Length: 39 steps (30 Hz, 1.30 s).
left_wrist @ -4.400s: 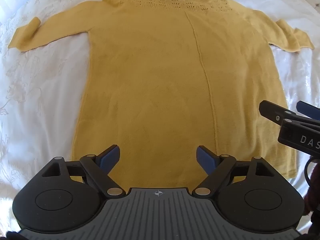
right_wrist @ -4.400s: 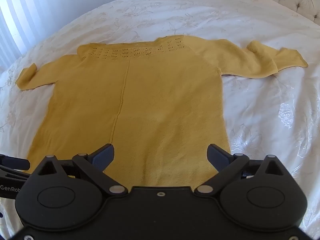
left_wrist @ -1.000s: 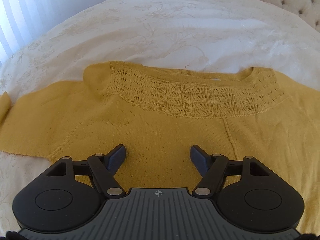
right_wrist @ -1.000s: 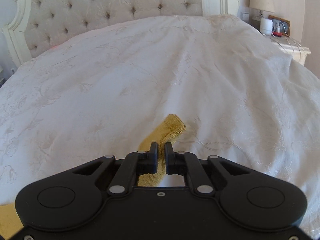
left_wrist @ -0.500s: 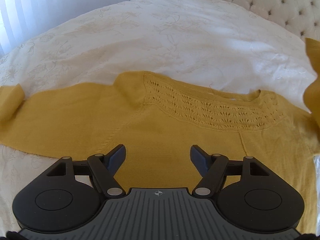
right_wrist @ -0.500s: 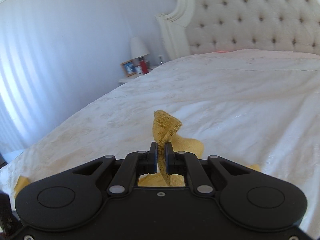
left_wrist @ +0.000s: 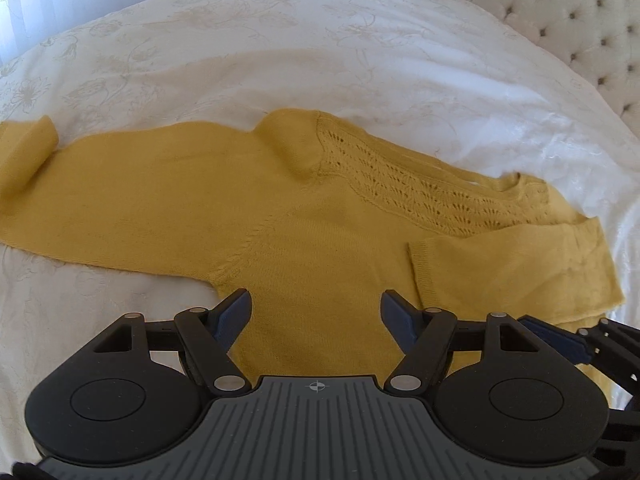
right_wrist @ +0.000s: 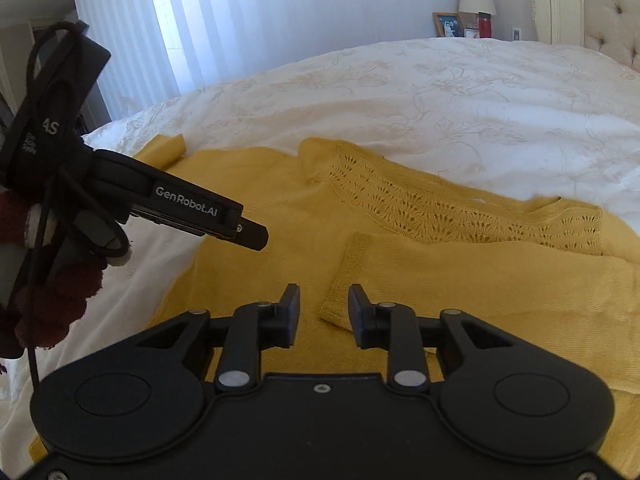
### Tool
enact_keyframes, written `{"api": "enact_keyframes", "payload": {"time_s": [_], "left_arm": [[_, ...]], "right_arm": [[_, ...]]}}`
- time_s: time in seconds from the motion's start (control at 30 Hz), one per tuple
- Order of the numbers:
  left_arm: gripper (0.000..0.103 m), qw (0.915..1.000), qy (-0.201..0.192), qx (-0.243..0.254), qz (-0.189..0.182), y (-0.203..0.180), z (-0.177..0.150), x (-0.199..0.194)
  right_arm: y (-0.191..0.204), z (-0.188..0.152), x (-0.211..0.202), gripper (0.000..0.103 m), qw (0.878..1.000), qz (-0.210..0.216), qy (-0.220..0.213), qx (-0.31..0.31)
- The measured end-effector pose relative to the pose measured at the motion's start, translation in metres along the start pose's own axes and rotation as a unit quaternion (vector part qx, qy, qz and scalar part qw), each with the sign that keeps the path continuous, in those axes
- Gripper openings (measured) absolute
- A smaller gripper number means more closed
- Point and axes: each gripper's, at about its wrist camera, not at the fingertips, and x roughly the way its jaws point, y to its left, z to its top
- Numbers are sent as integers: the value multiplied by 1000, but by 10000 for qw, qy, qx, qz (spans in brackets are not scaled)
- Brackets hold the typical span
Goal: Fold small clothes
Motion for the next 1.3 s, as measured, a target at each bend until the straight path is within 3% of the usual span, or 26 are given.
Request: {"api": "enact_keyframes", "payload": {"time_s": [0.17, 0.37, 0.47, 0.57, 0.83, 0.97, 1.03, 1.07, 1.1, 1.3], "left_arm": [[70, 9984, 220, -7, -517, -16, -4, 11], [69, 9965, 256, 247, -756, -43, -8, 26], [68, 9950, 215, 389, -894, -52, -10, 32], [59, 9934, 203, 446, -1042, -54, -13, 37], [58, 9925, 258, 268, -1164, -58, -7, 51], [42, 9927, 224, 23, -1189, -62, -2, 59], [26, 9937, 182, -137, -1094, -63, 0, 62], [11, 9950, 173, -154, -973, -65, 2, 62], [3, 9968, 141, -126, -777, -67, 4, 60], [3, 9971, -485, 194, -559, -66, 32, 21]], "right_arm": [[-15, -4, -26, 47, 9992, -245, -181, 259], [-37, -17, -43, 47, 9977, -452, -170, 468], [-40, -24, -48, 47, 9977, -454, -151, 474], [-39, -30, -53, 47, 9982, -439, -169, 369], [-48, -41, -54, 47, 9992, -239, -145, 300], [-54, -44, -55, 47, 9994, -179, -134, 271], [-58, -45, -56, 47, 9994, -158, -144, 275], [-60, -46, -57, 47, 9994, -155, -151, 285], [-62, -46, -59, 47, 9993, -161, -158, 298], [-74, -50, -68, 47, 9985, -233, -181, 463]]}}
